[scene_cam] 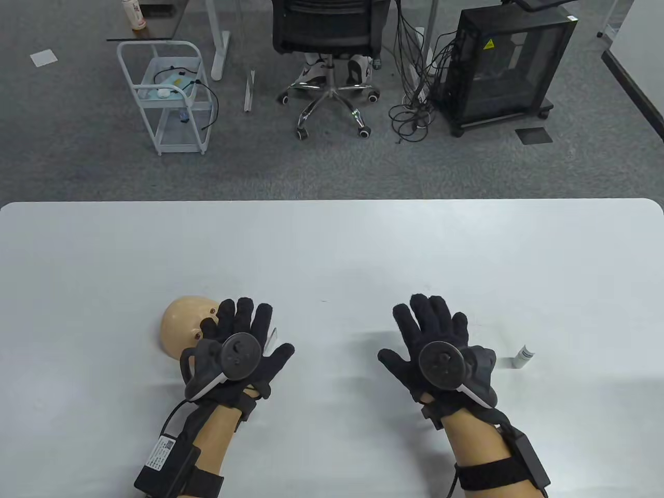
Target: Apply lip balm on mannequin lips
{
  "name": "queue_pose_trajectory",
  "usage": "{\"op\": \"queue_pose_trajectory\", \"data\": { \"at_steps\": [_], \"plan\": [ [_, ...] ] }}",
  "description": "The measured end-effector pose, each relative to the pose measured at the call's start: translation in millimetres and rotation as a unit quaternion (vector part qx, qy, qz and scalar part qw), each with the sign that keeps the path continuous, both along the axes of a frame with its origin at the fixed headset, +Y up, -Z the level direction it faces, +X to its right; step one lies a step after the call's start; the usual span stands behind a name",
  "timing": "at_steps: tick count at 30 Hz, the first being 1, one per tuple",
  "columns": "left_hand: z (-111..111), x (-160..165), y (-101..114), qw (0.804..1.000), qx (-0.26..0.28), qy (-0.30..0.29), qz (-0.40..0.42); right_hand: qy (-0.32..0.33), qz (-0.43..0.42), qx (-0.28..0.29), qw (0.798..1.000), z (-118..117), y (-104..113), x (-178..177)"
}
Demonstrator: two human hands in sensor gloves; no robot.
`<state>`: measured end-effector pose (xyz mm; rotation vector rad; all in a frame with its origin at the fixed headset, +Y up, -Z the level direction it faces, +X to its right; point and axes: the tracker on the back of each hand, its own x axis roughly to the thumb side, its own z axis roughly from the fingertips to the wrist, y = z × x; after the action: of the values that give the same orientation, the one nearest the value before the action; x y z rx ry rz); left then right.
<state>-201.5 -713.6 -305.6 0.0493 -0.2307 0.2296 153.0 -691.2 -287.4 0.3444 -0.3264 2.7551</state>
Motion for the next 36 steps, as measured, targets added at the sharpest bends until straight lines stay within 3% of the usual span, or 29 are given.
{"op": "queue_pose_trajectory", "data": {
  "at_steps": [12, 19, 25, 31, 36],
  "plan": [
    [-1, -1, -2, 1.000, -0.010, 0.010, 0.013, 0.000, -0.004, -0.004, 1.000, -1, 0, 2],
    [5, -13, -2, 0.997, -0.023, 0.034, 0.067, 0.006, 0.001, -0.009, 1.000, -2, -2, -2],
    [4, -23, 11, 0.994, -0.002, 0.066, 0.089, 0.005, -0.004, -0.019, 1.000, -3, -4, 2],
    [-12, -55, 24, 0.982, 0.001, 0.131, 0.133, 0.004, -0.006, -0.016, 1.000, -3, -3, 3],
    [-37, -103, 25, 0.964, -0.031, 0.213, 0.156, 0.003, -0.003, -0.014, 1.000, -2, -1, 8]
  ]
}}
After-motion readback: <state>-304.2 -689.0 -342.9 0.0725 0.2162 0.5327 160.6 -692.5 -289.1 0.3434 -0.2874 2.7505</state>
